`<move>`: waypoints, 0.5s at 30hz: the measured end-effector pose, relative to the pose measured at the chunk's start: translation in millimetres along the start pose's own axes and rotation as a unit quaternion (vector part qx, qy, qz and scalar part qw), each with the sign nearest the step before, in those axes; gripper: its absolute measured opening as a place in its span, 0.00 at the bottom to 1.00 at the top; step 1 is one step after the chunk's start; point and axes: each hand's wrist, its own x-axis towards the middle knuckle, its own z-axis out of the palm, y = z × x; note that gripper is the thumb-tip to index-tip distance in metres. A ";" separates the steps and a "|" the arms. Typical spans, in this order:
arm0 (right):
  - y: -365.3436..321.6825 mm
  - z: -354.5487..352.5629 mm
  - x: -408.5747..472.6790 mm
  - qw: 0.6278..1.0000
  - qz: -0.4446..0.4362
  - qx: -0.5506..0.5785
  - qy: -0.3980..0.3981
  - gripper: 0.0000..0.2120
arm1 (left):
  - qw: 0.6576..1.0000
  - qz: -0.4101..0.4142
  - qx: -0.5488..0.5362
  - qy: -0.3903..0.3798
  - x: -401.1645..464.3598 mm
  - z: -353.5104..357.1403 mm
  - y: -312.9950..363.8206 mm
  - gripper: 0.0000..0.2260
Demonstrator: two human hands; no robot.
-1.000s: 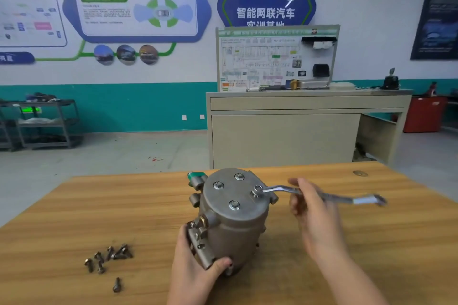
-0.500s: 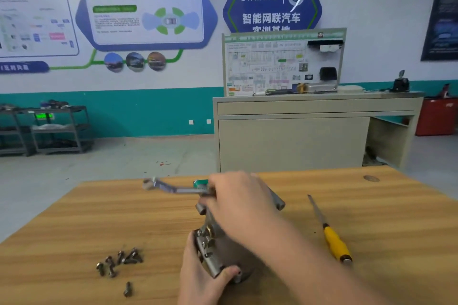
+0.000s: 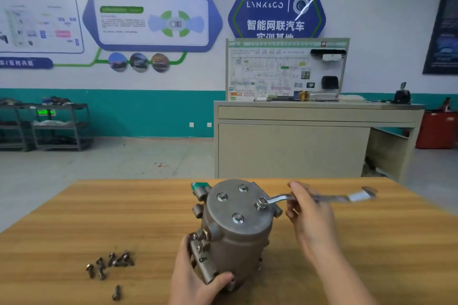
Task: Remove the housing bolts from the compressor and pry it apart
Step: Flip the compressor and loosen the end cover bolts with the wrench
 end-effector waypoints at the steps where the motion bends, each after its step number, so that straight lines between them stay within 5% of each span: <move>1: -6.2 5.6 15.6 0.999 0.042 -0.023 -0.021 0.12 | 1.000 0.006 -0.005 -0.003 1.7 -0.9 0.6 0.54; 4: -29.7 29.3 52.2 0.966 0.101 -0.209 -0.117 0.17 | 0.999 -0.011 -0.039 -0.032 6.8 -2.9 -4.9 0.54; 7: -52.0 69.2 51.1 0.884 0.051 -0.420 -0.197 0.13 | 0.997 -0.021 -0.061 -0.047 6.4 -3.5 -8.6 0.58; 11: -52.7 104.5 1.2 0.761 -0.164 -0.591 -0.214 0.07 | 1.000 -0.009 -0.019 0.004 4.5 0.5 -10.3 0.52; 15: -47.9 88.0 -55.4 0.741 -0.355 -0.545 -0.166 0.10 | 0.998 -0.024 0.025 0.056 3.5 4.3 -12.2 0.57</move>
